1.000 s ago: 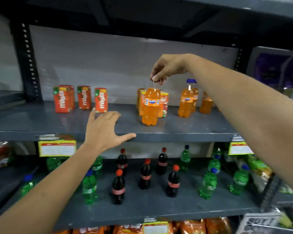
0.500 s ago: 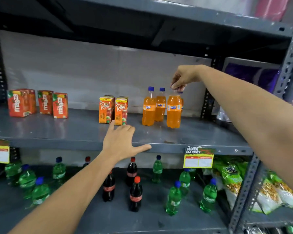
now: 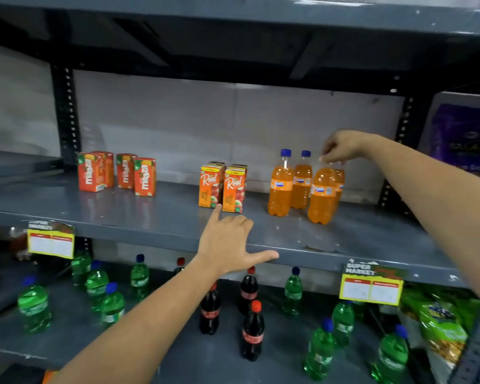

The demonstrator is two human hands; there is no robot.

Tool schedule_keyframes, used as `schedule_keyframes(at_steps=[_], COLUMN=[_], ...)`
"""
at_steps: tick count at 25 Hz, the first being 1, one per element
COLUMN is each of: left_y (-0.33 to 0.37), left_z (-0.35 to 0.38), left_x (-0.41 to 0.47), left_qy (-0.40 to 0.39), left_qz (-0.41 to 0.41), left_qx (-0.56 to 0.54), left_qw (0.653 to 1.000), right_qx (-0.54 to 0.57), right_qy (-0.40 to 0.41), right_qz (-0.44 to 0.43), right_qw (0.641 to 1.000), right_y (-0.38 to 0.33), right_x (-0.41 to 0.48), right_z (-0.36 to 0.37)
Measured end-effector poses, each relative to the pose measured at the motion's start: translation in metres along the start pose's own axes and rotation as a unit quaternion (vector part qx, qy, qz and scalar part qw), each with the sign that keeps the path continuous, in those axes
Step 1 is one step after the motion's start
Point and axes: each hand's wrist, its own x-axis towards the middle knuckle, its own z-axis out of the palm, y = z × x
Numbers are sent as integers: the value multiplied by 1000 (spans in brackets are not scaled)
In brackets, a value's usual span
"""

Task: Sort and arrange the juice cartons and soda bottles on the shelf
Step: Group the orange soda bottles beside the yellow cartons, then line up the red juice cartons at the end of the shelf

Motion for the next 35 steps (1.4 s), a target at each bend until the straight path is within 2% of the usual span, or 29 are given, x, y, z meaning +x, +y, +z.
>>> schedule_keyframes(at_steps=[5,9,12,16,21,26,30,33,35], left_y=[-47,-120,-185,-273,-362,-385,-386,-389,-391], left_z=[-3,-11,-23,-35,-35,-29,-26,-23,-22], left_x=[-29,-62,-85,-108,-127,-125,-126,-126,-125], left_qy=[25,26,11,6,-7,-36,-21,-1,12], left_qz=[-34,-72,-86,-84,-35,-25,-26,-26,-28], left_qx=[-11,30,60,86,89,52,35,30,20], left_qw=[999,997,994,993,995,998,999,999,999], right_qx=[-34,-43,-45,-40,-95,-47,94,175,188], right_qy=[165,205,230,164,34,-56,-57,-57,-52], right_qz=[-26,-76,-105,-139,-122,-55,-11,-23,-39], right_qw=[985,975,966,976,987,996,994,983,980], right_y=[-34,-99,-174,-273,-363,-396,-407,-427,-446], right_x=[0,3,11,32,71,105,106,105,104], right_z=[19,35,50,76,126,164,176,176,177])
